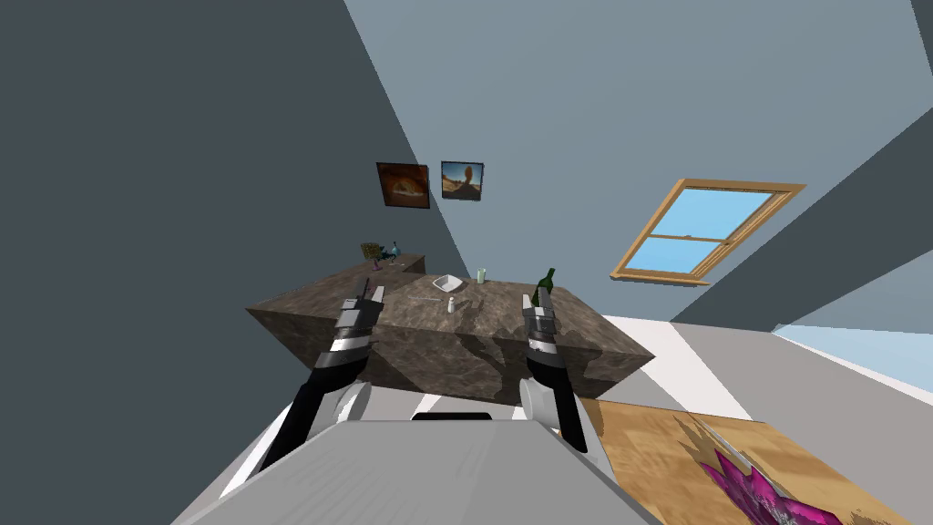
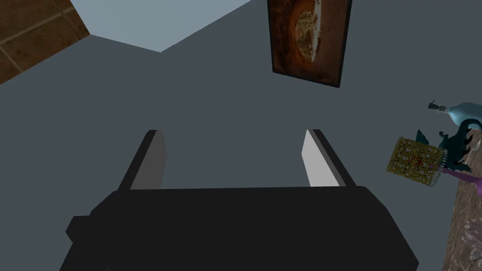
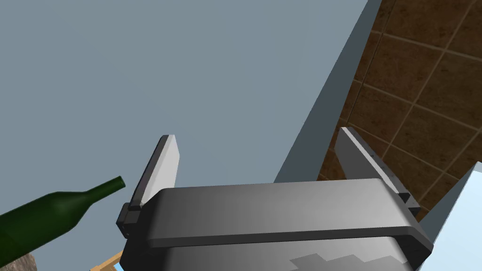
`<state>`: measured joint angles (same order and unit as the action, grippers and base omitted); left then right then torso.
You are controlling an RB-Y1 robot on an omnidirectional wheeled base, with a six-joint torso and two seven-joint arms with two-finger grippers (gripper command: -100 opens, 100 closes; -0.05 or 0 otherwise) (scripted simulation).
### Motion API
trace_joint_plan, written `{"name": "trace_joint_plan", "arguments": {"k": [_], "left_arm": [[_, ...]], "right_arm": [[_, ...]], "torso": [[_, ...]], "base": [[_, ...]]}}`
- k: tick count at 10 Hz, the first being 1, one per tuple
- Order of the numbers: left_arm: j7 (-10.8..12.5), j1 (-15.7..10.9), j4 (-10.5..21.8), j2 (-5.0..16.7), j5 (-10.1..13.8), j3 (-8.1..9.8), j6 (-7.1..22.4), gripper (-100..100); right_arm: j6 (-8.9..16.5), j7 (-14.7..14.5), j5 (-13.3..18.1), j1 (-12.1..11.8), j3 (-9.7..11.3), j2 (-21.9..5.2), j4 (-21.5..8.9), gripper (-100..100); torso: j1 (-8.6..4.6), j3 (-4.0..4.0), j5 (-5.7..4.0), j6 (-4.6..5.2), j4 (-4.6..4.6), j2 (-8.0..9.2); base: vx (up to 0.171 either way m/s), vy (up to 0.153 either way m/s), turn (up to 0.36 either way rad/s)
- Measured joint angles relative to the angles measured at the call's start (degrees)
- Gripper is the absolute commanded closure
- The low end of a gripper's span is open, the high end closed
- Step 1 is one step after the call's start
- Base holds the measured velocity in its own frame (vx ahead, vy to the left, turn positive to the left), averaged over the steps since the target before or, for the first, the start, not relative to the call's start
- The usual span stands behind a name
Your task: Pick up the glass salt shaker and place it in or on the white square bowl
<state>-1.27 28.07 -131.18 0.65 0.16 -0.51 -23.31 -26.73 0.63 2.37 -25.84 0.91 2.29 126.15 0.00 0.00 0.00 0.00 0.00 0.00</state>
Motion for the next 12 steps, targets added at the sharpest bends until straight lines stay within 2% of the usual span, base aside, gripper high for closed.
{"name": "trace_joint_plan", "arguments": {"k": [3,6,8,9,11,12], "left_arm": [[-0.6,-0.3,1.8,3.8,-2.2,-0.8,0.2,-100],[-1.5,-0.7,4.5,6.2,-5.3,-2.03,0.1,-100],[-2.4,-0.1,6.3,6.9,-8.0,-3.51,-0.1,-100],[-2.8,-0.6,7.5,7.2,-9.4,-4.03,0.2,-100],[-3.6,-0.7,8.3,7.7,-12.4,-5.52,1.8,-100],[-3.8,-0.6,9.2,7.7,-13.1,-5.73,1.6,-100]], "right_arm": [[0.0,0.0,0.0,0.0,0.0,0.0,0.0,0],[0.0,0.0,0.0,0.0,0.0,0.0,0.0,0],[0.0,0.0,0.0,0.0,0.0,0.0,0.0,0],[0.0,0.0,0.0,0.0,0.0,0.0,0.0,0],[0.0,0.0,0.0,0.0,0.0,0.0,0.0,0],[0.0,0.0,0.0,0.0,0.0,0.0,0.0,0]], "torso": [[0.05,-0.01,0.01,0.0,0.0,-0.01],[0.08,-0.03,0.02,0.0,-0.01,-0.05],[0.09,-0.03,0.02,0.0,-0.01,-0.06],[0.11,-0.05,0.03,0.0,-0.02,-0.08],[0.14,-0.06,0.03,-0.01,-0.02,-0.1],[0.1,-0.04,0.03,0.0,-0.02,-0.06]], "base": [[0.003,0.009,0.01],[0.011,0.018,0.015],[0.018,0.025,0.024],[0.02,0.034,0.017],[0.019,0.031,0.015],[0.008,0.019,0.015]]}}
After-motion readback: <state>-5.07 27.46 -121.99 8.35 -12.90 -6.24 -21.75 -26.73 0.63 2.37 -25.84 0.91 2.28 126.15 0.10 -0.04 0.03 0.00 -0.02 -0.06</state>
